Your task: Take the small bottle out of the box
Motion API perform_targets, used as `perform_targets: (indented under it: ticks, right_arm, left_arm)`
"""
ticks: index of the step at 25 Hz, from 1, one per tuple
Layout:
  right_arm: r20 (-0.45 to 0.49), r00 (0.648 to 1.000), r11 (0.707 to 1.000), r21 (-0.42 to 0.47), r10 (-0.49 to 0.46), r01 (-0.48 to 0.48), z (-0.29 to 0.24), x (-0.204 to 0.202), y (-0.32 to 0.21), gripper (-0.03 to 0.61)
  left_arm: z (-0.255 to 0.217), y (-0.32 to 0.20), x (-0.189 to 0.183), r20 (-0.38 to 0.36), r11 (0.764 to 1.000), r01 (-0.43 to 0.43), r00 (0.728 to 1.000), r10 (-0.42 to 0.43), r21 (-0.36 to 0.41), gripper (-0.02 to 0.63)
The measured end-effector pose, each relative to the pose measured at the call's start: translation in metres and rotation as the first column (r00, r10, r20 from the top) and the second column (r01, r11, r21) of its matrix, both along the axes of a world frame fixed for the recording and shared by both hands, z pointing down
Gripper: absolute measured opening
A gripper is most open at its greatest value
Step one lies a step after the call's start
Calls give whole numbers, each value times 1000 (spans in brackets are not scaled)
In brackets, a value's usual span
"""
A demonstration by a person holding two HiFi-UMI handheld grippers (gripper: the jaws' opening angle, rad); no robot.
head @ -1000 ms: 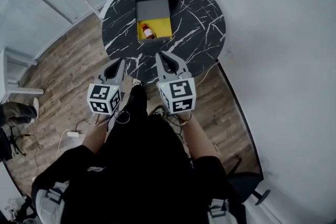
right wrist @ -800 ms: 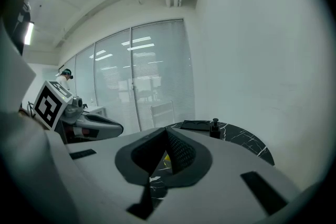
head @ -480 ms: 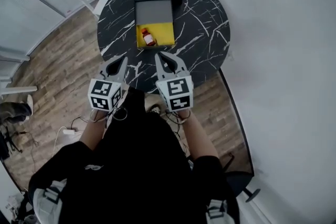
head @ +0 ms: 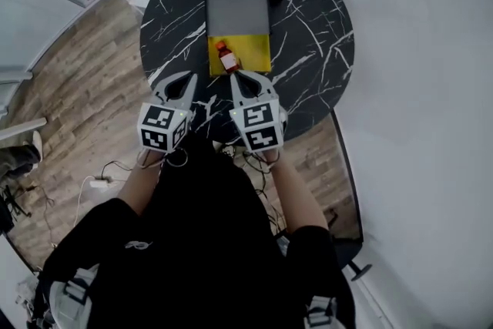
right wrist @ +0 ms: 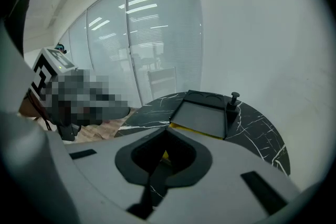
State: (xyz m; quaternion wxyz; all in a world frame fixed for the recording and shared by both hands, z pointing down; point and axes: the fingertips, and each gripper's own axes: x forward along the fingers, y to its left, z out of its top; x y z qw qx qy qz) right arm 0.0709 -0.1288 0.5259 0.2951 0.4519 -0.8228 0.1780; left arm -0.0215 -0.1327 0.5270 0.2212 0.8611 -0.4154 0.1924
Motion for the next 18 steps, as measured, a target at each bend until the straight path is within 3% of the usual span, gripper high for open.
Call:
perform_targets:
  ticks: [13,18]
  right_arm:
    - [-85,996,982,-185,5,-21,71,-7,-33,-3]
    - [-112,994,968,-249,1,-29,91,-10,-42,1]
  left_arm:
    - [61,-42,-25,60,993,-24,998,31,-117,-2]
    - [75,-50,-25,48,986,-49,997,58,-156,-2]
